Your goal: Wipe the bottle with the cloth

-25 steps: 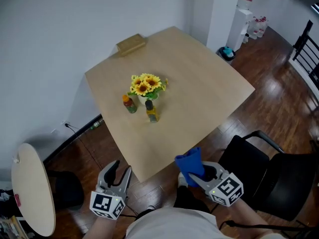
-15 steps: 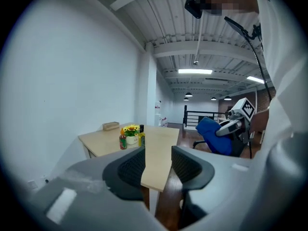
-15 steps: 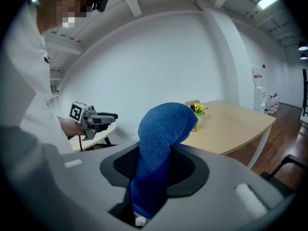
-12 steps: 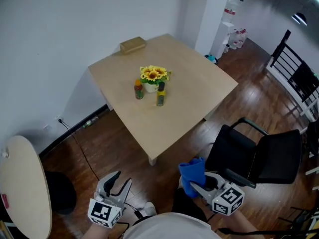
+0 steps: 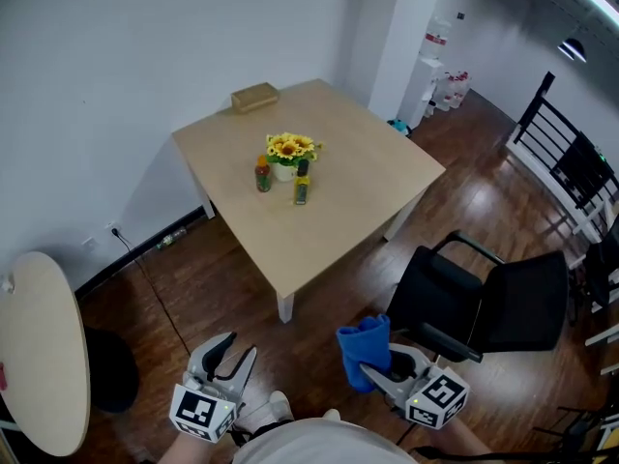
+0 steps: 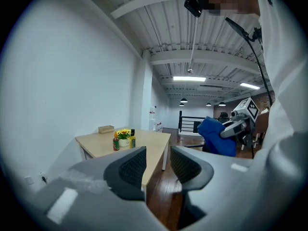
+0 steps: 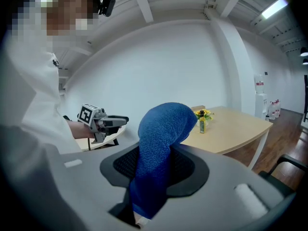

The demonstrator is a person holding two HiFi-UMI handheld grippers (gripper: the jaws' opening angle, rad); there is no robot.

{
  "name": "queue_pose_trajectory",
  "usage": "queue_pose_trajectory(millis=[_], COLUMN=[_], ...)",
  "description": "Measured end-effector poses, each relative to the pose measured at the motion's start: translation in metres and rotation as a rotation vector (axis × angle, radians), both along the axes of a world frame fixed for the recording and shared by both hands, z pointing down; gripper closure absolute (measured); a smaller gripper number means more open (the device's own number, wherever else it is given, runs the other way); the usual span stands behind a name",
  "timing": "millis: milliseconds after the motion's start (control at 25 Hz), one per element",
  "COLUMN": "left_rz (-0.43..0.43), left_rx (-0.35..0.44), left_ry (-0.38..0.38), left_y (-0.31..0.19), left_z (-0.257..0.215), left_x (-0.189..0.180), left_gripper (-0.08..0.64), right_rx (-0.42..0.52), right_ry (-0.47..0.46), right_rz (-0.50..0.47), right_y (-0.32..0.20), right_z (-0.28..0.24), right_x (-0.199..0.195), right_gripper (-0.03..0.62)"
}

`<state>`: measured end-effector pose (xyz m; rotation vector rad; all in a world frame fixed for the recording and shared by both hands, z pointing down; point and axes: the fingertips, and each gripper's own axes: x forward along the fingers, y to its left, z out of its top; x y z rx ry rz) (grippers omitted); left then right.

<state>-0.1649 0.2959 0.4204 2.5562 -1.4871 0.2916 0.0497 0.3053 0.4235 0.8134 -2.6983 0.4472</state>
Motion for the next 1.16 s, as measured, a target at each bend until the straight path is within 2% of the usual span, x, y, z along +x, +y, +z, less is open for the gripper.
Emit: queue_pose_trajectory(millis=[320, 1160], left_rz=[0.04, 0.008], left_rx=[0.018, 0.011], left_ry=[-0.002, -0.027], left_y=[0.027, 0.082], left_z=[-0.018, -0.021], left_x=[0.057, 0.088], left_gripper=[0.391, 0.39], right_rx=[0.021, 0.05], right_ry=[-0.019, -0.029], right_rz=[0.003, -0.072], right_y=[0.028, 0.068], right_z=[-0.005, -0.008], right_x=[0.04, 0.054], right_gripper=[0.437, 0.439])
